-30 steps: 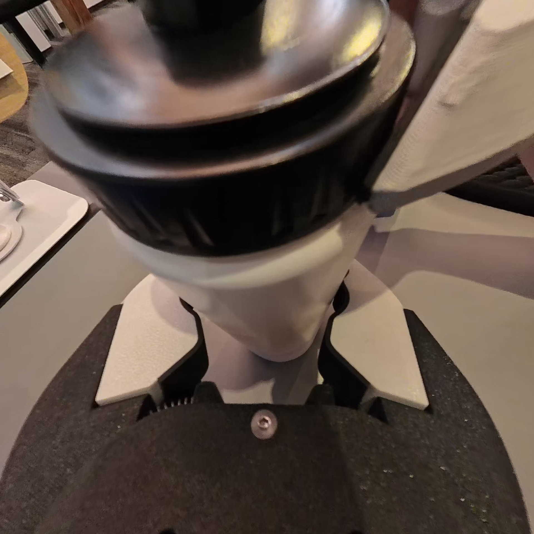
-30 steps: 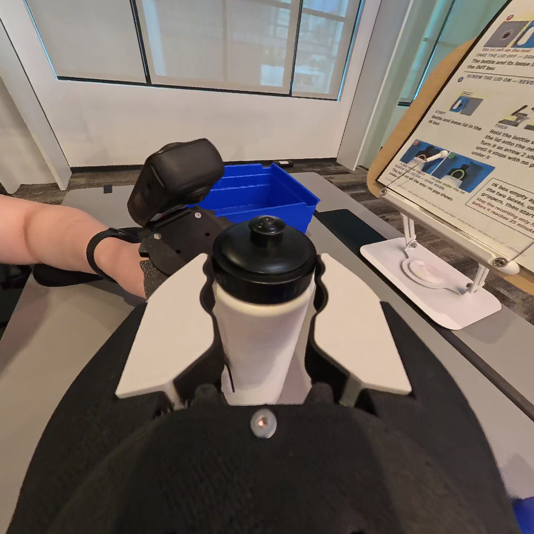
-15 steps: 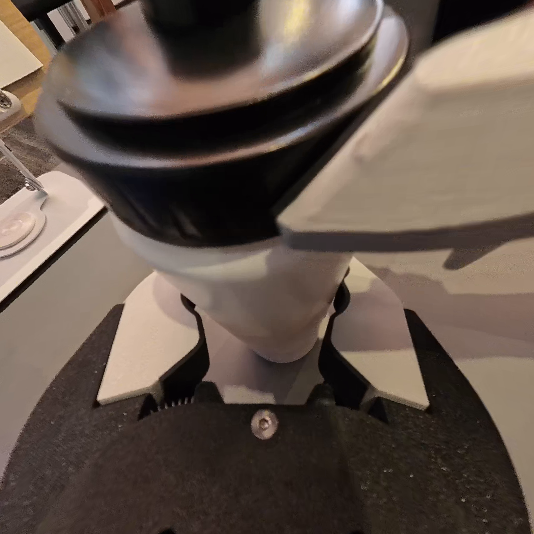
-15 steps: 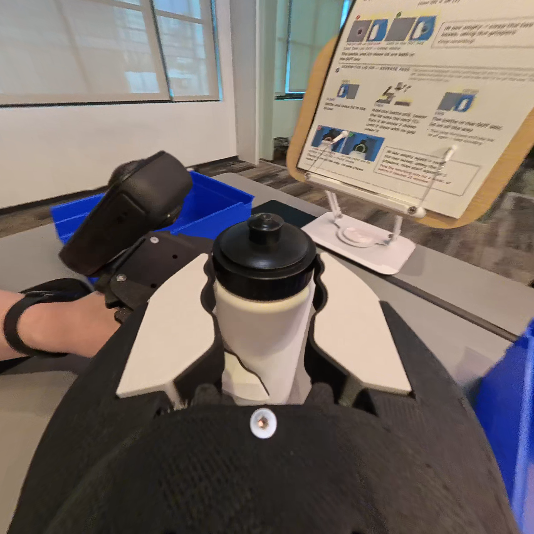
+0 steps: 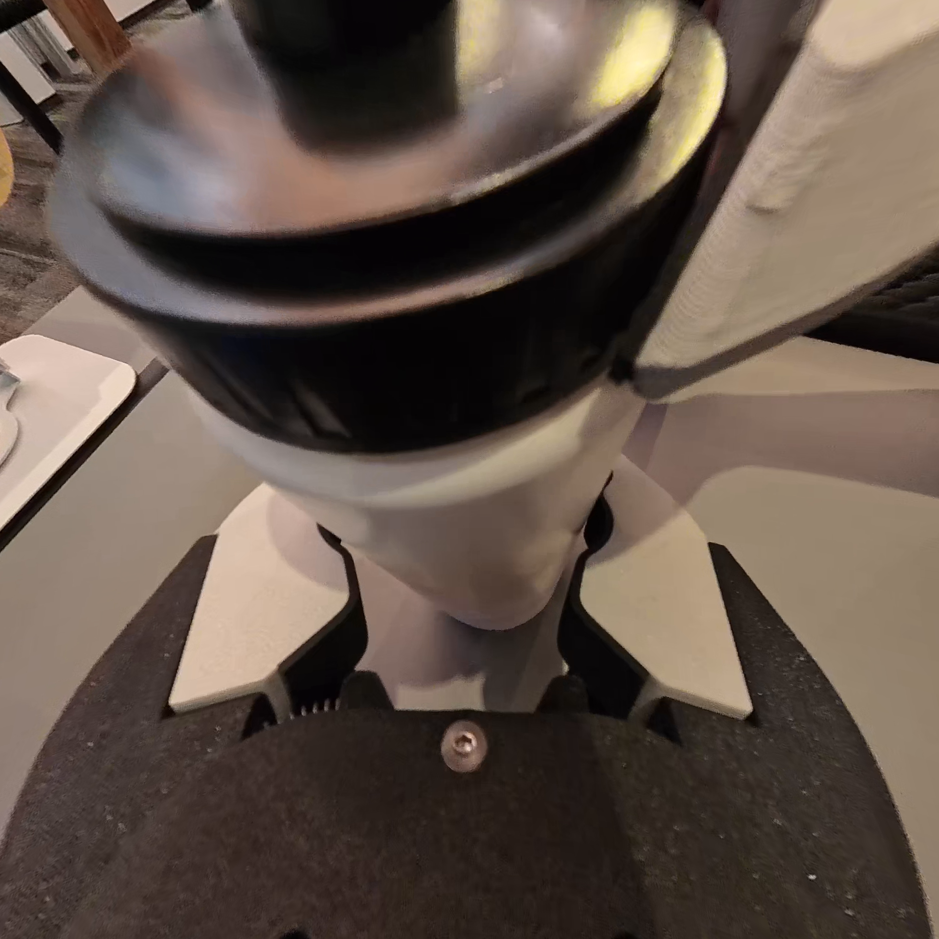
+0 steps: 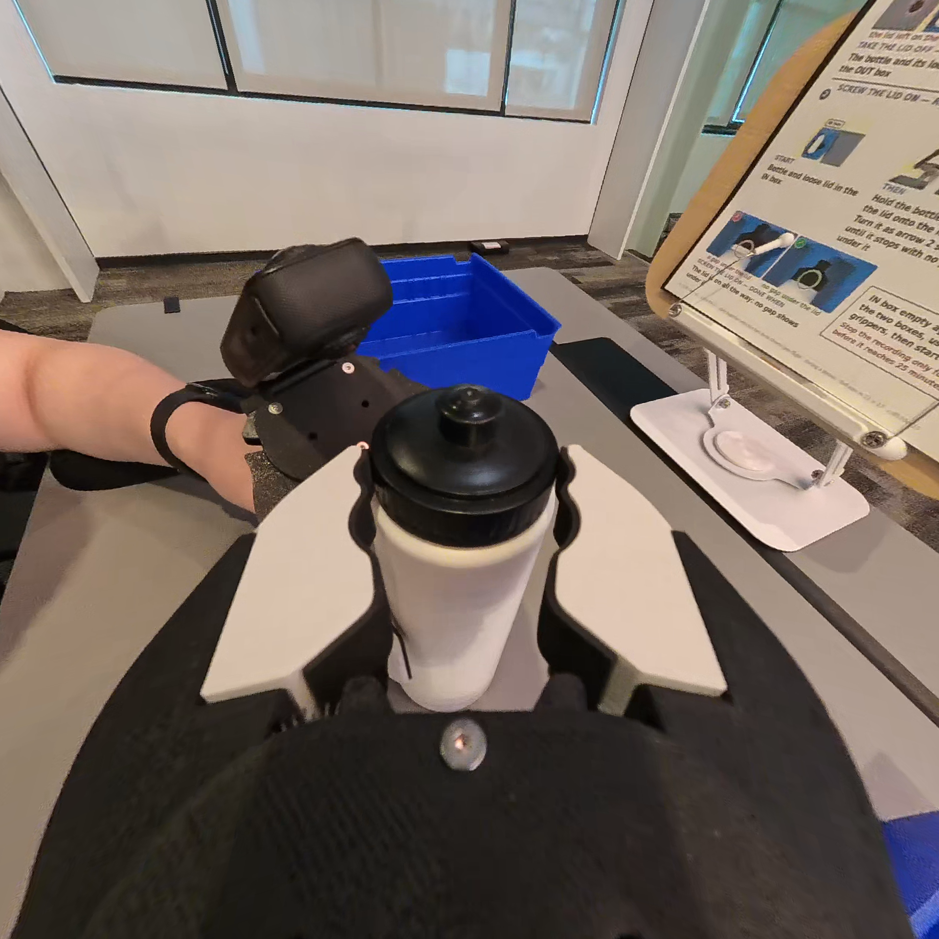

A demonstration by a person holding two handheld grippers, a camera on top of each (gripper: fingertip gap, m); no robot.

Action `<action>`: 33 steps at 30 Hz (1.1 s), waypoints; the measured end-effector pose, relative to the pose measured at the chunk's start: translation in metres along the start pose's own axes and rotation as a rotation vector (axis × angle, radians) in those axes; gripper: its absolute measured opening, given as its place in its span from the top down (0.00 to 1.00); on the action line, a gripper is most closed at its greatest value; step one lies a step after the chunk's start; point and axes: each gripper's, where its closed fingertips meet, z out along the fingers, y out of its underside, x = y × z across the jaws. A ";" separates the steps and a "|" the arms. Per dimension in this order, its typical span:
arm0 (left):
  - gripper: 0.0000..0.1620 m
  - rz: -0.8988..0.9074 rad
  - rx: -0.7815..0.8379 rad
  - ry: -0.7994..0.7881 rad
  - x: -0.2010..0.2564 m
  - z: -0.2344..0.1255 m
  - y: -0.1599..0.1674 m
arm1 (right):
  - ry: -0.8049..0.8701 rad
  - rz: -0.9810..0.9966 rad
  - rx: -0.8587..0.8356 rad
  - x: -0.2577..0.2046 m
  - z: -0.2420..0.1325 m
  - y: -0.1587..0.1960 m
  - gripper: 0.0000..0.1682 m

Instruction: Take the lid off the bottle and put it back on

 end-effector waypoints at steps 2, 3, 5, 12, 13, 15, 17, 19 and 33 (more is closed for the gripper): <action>0.41 0.000 -0.005 -0.003 0.000 0.000 0.000 | 0.024 0.022 0.018 0.000 0.000 0.000 0.58; 0.41 -0.002 -0.007 -0.005 0.000 0.000 0.000 | 0.043 0.032 0.030 0.000 -0.001 0.000 0.58; 0.42 -0.005 -0.011 -0.007 0.001 0.000 0.000 | 0.087 0.052 0.045 0.001 -0.002 0.001 0.58; 0.45 -0.051 -0.022 0.000 0.004 0.002 0.001 | 0.268 0.078 0.053 0.005 -0.008 0.002 0.58; 0.45 -0.046 -0.021 0.000 0.004 0.002 0.001 | 0.265 0.074 0.050 0.005 -0.008 0.001 0.58; 0.44 -0.031 0.018 0.004 0.003 0.003 -0.001 | 0.250 0.087 0.055 0.006 -0.009 0.002 0.58; 0.44 -0.015 0.108 0.023 0.004 0.004 -0.006 | 0.213 0.108 0.067 0.007 -0.011 0.003 0.58; 0.31 -0.041 0.198 0.022 0.002 0.006 -0.012 | 0.141 0.109 0.081 0.001 -0.011 0.002 0.58; 0.37 -0.063 0.247 0.130 0.016 0.018 -0.016 | 0.012 0.084 0.064 0.001 -0.014 0.002 0.58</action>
